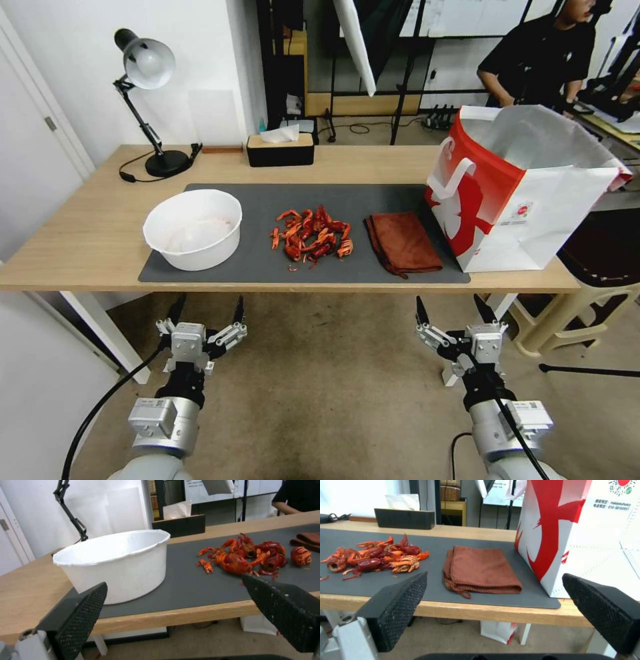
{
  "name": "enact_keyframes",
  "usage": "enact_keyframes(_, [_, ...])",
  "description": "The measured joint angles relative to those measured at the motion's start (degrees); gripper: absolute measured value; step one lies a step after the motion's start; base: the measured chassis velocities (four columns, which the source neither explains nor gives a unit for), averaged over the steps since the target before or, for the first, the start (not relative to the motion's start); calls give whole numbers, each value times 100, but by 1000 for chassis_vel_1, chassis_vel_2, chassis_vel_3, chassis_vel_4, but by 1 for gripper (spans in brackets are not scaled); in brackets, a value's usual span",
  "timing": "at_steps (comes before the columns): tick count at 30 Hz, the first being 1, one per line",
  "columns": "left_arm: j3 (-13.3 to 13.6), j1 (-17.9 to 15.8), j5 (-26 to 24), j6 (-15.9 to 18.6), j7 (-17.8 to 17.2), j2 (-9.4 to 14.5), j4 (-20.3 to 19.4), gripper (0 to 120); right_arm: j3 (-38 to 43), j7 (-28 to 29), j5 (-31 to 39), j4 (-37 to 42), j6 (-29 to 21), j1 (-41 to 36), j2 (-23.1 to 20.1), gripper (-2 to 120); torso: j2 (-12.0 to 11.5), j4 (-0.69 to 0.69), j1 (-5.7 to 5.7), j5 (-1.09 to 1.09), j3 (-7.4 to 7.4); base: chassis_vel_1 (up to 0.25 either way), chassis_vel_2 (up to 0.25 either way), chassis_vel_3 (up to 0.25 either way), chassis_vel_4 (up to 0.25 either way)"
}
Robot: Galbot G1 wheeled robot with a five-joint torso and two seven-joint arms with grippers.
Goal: Sweep shrimp from table into container with towel, then put container into takeout bag.
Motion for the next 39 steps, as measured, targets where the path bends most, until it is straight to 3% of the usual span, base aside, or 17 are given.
enact_keyframes(13, [9,-1,-9,4,-23,6,-2,100,-48,-10,-11,-4,-22,4,14,100,0,0,0,0,0,0,0,0,0])
enact_keyframes(16, [213,-36,-220,140,-489,125,-103,100,-678,-241,-326,-226,-527,98,262,100,0,0,0,1,0,0,0,0,0])
enact_keyframes(17, [213,-36,-220,140,-489,125,-103,100,-678,-241,-326,-226,-527,98,262,100,0,0,0,1,0,0,0,0,0])
enact_keyframes(20, [485,-82,-498,329,-1106,283,-235,100,-1087,-396,-496,-346,-844,165,428,100,0,1,0,-3,0,0,0,0,0])
enact_keyframes(27, [707,-120,-706,469,-1550,407,-341,100,-1098,-401,-467,-339,-870,187,431,100,0,-3,0,1,0,0,0,0,0])
enact_keyframes(29, [695,-120,-699,460,-1525,393,-327,100,-1081,-399,-450,-324,-870,192,422,100,0,1,0,-1,0,0,0,0,0])
enact_keyframes(34, [957,-181,-941,558,-2011,461,-340,100,-1033,-377,-392,-293,-877,235,403,100,0,0,0,1,0,0,0,0,0])
enact_keyframes(39, [938,-173,-886,477,-2019,446,-281,100,-970,-345,-380,-261,-880,249,351,100,0,0,0,0,0,0,0,0,0])
